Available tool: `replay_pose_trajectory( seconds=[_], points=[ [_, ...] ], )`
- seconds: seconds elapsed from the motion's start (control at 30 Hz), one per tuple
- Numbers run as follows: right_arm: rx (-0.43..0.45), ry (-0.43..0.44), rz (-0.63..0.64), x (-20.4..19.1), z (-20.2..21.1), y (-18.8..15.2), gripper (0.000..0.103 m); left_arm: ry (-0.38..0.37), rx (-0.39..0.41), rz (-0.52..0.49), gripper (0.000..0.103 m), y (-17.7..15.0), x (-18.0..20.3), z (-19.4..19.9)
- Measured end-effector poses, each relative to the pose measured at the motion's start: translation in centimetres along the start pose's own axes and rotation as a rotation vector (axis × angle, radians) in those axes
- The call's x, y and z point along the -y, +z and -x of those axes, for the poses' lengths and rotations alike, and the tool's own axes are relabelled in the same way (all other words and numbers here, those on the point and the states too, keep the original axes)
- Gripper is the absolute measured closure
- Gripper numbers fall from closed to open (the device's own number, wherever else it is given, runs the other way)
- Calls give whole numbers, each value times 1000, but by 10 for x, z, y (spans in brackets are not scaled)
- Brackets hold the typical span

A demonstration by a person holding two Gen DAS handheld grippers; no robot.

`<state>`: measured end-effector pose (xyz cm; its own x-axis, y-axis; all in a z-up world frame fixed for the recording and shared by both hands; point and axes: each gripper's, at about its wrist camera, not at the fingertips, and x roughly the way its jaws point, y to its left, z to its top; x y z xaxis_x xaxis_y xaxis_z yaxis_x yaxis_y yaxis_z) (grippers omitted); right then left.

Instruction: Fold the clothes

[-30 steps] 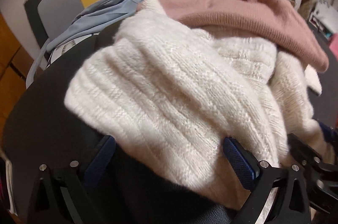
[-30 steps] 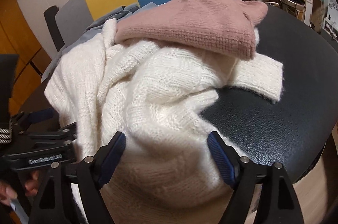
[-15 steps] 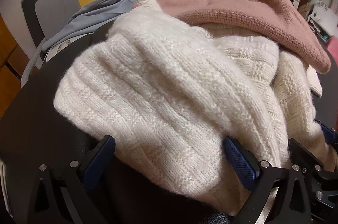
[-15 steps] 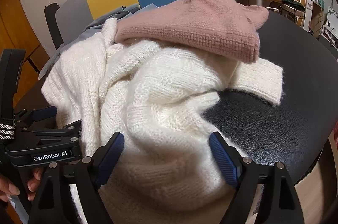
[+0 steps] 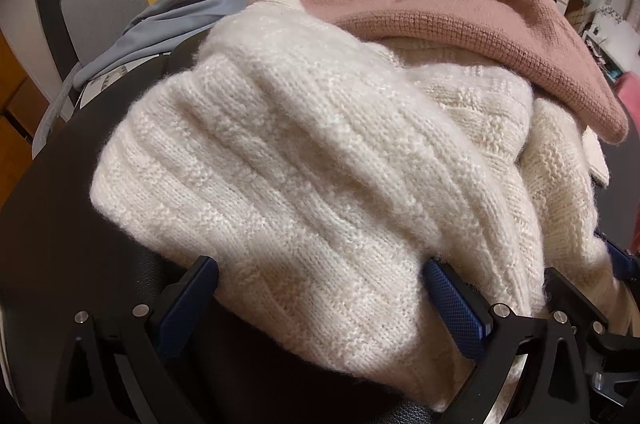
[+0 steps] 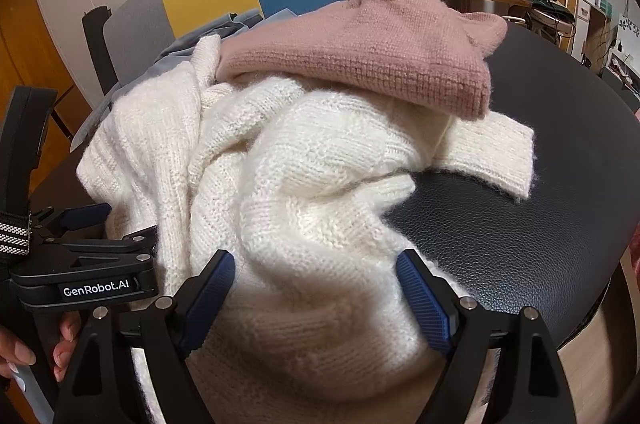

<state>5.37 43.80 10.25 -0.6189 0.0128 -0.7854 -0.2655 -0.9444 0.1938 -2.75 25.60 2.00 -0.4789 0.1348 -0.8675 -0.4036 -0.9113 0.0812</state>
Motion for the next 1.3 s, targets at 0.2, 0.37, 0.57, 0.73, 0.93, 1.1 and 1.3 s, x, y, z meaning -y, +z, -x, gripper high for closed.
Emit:
replay_pose_trajectory(
  seconds=[0.2,0.37,0.57,0.73,0.93,1.1,1.3],
  points=[
    [-9,-8,11,-3,-4,4,17,-3,9,3,0,-1,-5,-1],
    [-19,-6,30,-4,-3,3,22,-22,5,-36,0,4,-5,-4],
    [-1,108,-93,11,-4,3,87,-85,11,-136,17,7,10,4],
    [-50,518,-436,44,-19,1,91,-138,20,-224,80,10,22,11],
    [-4,957,-660,50,-3,19,92,-370,86,-142,84,26,-7,62],
    [120,1160,-604,23,51,64,92,-486,233,-47,85,48,-47,141],
    [236,1343,-400,-48,122,125,92,-548,371,19,85,71,-87,222]
  ],
)
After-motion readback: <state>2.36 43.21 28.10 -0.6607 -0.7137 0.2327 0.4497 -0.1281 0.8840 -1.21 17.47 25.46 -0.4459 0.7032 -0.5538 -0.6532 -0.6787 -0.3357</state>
